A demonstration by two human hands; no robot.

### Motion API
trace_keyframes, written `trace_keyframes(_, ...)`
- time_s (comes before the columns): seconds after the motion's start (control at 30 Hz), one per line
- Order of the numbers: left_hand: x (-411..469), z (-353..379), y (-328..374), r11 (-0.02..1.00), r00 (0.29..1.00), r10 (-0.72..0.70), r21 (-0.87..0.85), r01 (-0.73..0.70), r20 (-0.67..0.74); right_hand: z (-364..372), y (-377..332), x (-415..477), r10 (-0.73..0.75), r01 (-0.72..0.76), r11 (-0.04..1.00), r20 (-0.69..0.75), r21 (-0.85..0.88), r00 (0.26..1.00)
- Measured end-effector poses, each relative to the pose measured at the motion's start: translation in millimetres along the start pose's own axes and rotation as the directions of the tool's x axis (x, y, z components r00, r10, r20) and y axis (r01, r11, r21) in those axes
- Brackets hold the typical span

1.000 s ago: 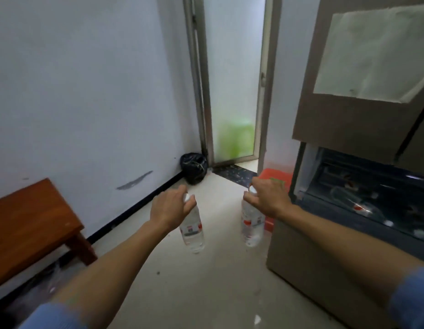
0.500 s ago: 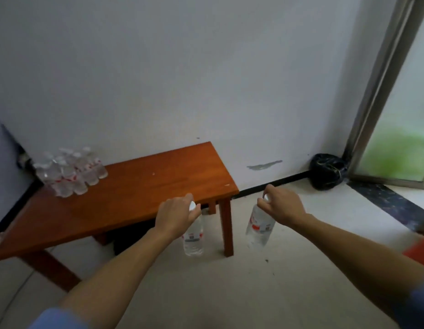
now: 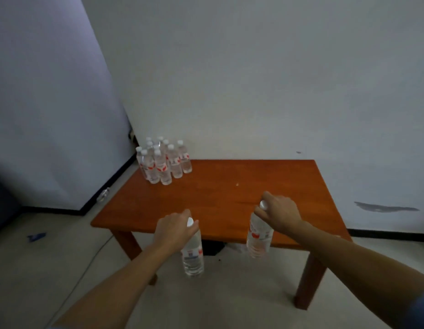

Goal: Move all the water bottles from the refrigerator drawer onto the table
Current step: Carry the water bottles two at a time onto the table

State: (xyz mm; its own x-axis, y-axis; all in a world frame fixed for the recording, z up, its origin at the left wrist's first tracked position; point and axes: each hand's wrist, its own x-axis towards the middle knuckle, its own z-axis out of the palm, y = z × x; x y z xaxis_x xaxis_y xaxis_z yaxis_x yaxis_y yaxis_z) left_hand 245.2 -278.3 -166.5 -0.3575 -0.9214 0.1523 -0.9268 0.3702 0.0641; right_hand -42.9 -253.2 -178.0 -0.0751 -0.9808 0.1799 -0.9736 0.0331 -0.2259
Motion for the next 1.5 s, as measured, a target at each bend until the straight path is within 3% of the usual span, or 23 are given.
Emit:
trace_keyframes(0.27,85,10,-70,0.969,0.97,-0.241,-0.06,0.239,-0.025,34,-39,162,-0.127,0.126,0.991,0.037,0.038,0.991)
trace_keyframes(0.43,140,23,-123,0.959,0.961,-0.275,-0.084,0.272,-0.025,67,-73,240,-0.152,0.149,0.986,0.048,0.071,0.987)
trace_keyframes(0.63,218,53,-201,0.97,0.978,-0.209,-0.124,0.207,0.0,121,-113,333,-0.121,0.116,0.99,0.065,0.074,0.99)
trace_keyframes(0.9,342,66,-281,0.978,1.0,0.022,-0.21,-0.018,0.016,155,-165,444,-0.066,0.054,0.99,0.091,0.129,0.994)
trace_keyframes(1.17,439,100,-301,0.983,0.987,0.112,-0.157,-0.094,0.115,189,-174,525,-0.101,0.082,0.986,0.136,0.143,0.986)
trace_keyframes(1.5,495,130,-301,0.978,0.962,0.2,-0.1,-0.184,0.186,234,-169,587,-0.191,0.144,0.968,0.227,0.207,0.955)
